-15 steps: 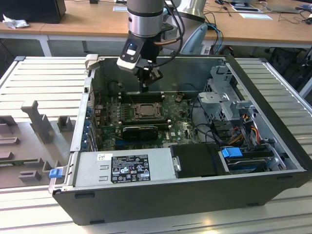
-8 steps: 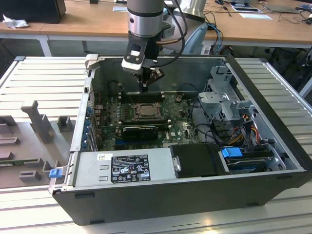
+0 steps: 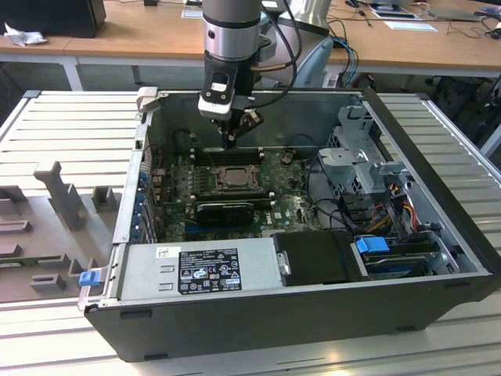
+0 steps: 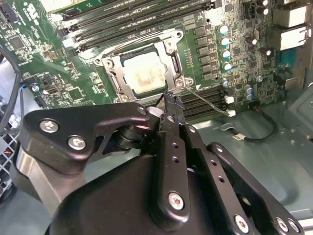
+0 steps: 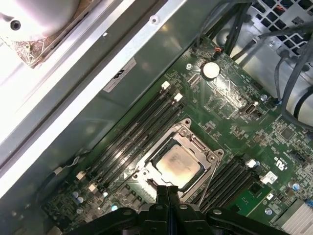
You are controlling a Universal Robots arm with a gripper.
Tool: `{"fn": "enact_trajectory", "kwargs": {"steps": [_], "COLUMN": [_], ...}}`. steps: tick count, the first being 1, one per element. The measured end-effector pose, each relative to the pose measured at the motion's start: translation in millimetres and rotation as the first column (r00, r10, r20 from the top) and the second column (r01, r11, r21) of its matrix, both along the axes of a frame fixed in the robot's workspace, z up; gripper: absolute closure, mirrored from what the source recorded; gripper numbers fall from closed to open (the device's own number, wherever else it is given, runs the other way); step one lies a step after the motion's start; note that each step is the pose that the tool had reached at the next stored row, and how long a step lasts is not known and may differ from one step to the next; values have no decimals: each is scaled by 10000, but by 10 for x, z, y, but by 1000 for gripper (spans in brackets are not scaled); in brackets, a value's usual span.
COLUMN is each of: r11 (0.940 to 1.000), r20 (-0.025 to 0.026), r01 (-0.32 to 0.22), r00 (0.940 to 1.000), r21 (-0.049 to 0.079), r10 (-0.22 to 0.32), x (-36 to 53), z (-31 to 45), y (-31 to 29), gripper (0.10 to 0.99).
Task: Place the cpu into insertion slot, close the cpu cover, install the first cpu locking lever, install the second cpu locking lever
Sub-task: 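Install the first cpu locking lever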
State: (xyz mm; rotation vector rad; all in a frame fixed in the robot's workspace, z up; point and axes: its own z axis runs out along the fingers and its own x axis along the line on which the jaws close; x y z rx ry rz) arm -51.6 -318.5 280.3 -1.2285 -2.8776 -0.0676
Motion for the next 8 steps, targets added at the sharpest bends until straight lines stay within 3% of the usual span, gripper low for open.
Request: {"fn": "enact_trajectory", "kwargs": {"steps": [8], "r11": [9960], "r20": [1], "r01": [-891], "r00": [9960], "r21": [-2], "r10": [891], "x": [0], "z": [-3], "y": [0], "gripper": [980]}}
